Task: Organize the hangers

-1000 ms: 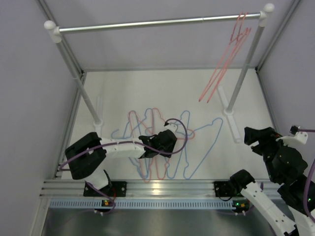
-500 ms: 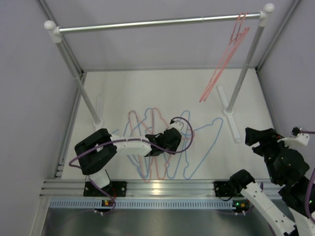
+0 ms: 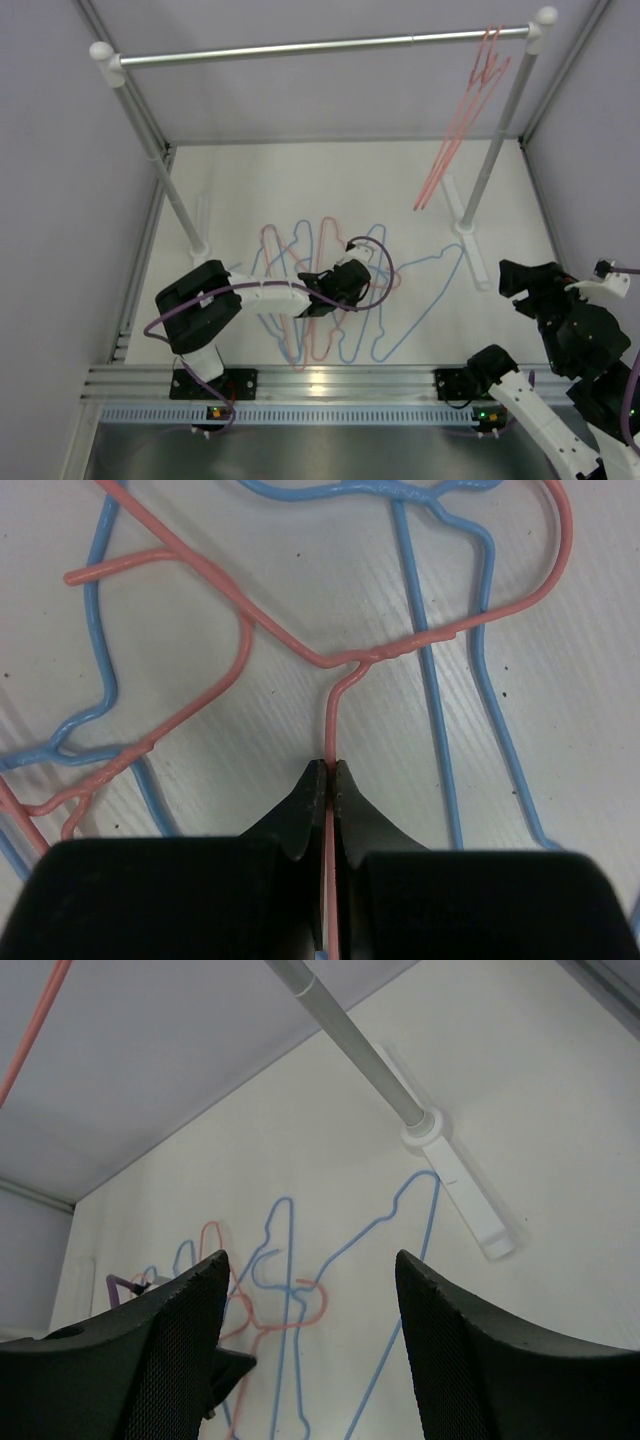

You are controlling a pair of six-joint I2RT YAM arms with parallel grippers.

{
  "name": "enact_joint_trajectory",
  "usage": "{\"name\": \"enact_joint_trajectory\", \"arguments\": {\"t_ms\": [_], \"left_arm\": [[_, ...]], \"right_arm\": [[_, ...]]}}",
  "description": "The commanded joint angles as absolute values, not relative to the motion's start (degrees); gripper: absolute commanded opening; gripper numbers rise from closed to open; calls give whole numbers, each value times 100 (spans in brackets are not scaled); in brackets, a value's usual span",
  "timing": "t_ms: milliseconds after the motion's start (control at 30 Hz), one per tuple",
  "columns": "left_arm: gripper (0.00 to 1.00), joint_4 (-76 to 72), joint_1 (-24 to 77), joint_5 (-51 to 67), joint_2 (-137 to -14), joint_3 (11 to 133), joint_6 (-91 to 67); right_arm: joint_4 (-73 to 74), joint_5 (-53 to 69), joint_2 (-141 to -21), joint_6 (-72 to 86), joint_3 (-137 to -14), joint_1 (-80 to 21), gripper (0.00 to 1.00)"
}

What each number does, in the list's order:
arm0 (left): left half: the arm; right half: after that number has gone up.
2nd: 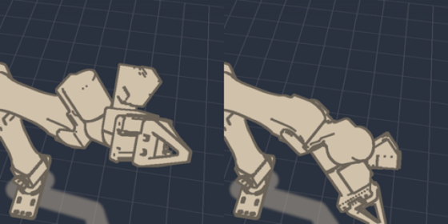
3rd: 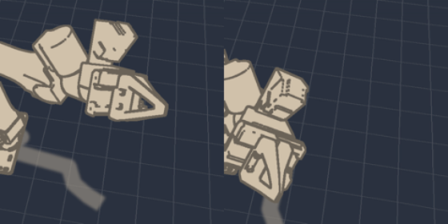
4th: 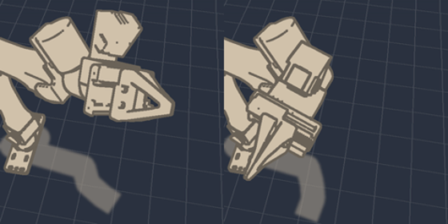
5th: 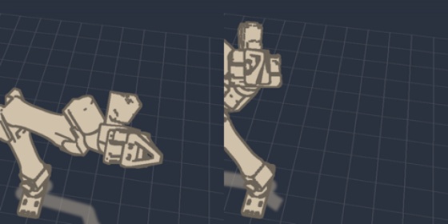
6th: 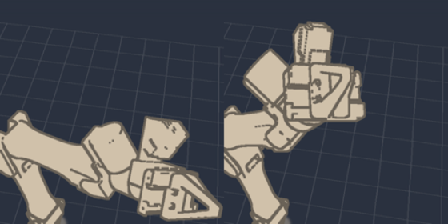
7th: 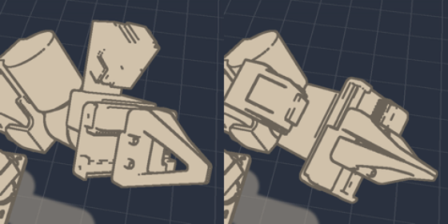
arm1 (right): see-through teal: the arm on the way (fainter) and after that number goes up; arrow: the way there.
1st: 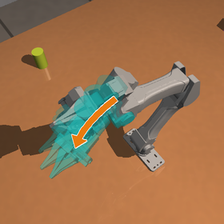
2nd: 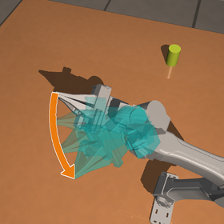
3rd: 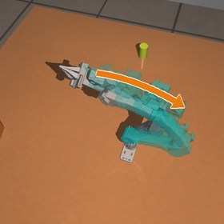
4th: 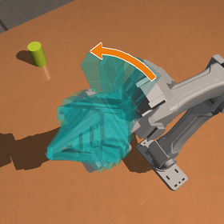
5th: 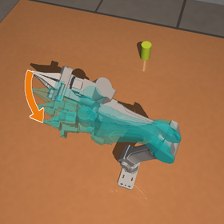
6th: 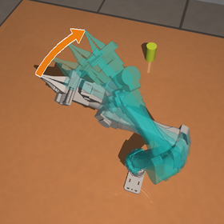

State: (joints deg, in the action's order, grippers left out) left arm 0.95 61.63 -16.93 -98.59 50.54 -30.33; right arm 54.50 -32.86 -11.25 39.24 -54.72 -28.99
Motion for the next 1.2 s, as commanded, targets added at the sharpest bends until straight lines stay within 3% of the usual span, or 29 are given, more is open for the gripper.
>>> {"name": "enact_joint_trajectory", "arguments": {"t_ms": [0, 333, 567, 933, 1167], "left_arm": [[0, 676, 6179, -1618, -9362, 5063, -3102], [0, 1538, 6082, -1521, -7623, 5413, -3094], [0, 1688, 4969, -382, -6918, 5957, -2988], [0, 1328, 4201, 1730, -7198, 7644, -3514], [0, 62, 4078, 2742, -7812, 8479, -4517]], "right_arm": [[5546, -3234, -1081, 3902, -5511, -2830, 65], [5572, -3261, -1064, 3894, -5555, -2830, 65], [5581, -3252, -1116, 3894, -5660, -2830, 64], [5572, -3199, -1292, 3867, -5810, -2830, 65], [5572, -3199, -1336, 3823, -5932, -2839, 65]]}}
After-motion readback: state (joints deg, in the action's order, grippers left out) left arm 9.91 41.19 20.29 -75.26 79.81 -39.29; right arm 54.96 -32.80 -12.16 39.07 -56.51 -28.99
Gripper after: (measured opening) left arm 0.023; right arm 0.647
